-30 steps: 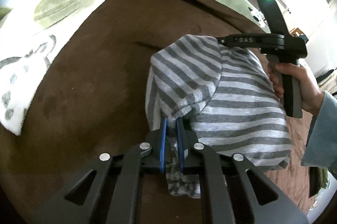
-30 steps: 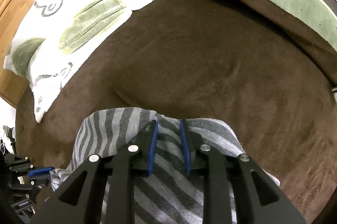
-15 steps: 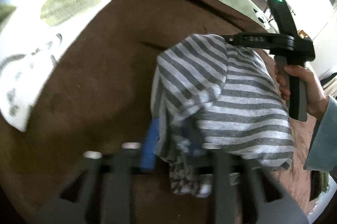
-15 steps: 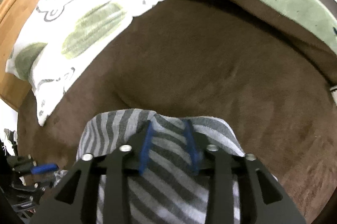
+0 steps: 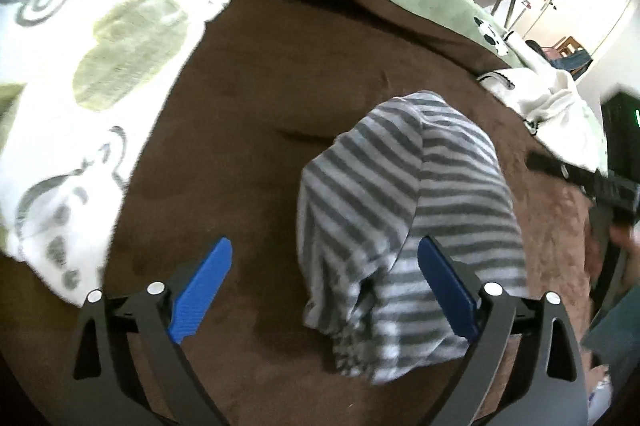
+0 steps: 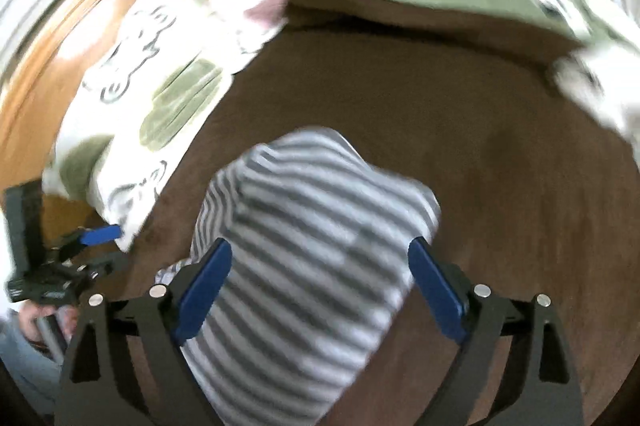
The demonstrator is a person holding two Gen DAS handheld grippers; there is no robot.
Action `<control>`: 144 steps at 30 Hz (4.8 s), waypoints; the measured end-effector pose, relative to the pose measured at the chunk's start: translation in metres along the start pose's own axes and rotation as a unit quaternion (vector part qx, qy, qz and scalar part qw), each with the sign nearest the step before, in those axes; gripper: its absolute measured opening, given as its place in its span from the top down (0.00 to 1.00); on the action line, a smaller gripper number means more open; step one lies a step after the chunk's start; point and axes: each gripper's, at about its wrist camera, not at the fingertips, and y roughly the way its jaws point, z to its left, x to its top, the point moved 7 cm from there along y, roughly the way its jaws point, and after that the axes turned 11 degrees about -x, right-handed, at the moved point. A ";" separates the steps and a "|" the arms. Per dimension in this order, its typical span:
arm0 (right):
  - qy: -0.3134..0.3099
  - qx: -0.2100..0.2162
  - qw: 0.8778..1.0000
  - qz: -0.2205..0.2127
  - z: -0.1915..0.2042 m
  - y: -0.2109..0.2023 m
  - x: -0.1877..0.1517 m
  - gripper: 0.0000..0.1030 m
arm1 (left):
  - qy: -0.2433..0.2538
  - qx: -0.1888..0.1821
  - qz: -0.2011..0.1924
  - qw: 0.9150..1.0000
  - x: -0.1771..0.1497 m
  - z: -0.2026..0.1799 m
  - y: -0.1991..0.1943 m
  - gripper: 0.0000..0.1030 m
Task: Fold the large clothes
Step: 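Grasp the hoodie bundle with both tools and lift it off the rug, then carry the lifted hoodie with both tools toward the green garment stack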
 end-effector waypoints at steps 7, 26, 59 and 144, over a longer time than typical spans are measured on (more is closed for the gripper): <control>0.150 0.062 0.986 0.044 -0.049 0.018 -0.050 0.11 | -0.030 -0.066 0.048 0.996 0.006 0.000 0.052 0.10; 0.243 0.225 0.939 0.091 -0.042 0.078 -0.070 0.05 | -0.039 -0.137 0.097 0.985 -0.005 0.010 0.120 0.05; 0.171 0.215 0.958 0.082 -0.008 0.087 -0.059 0.30 | -0.099 -0.331 0.084 0.935 -0.026 0.001 0.128 0.58; 0.501 -0.039 0.847 -0.172 -0.630 -0.495 -0.425 0.37 | 0.302 -0.421 0.366 0.773 -0.271 -0.938 0.234 0.62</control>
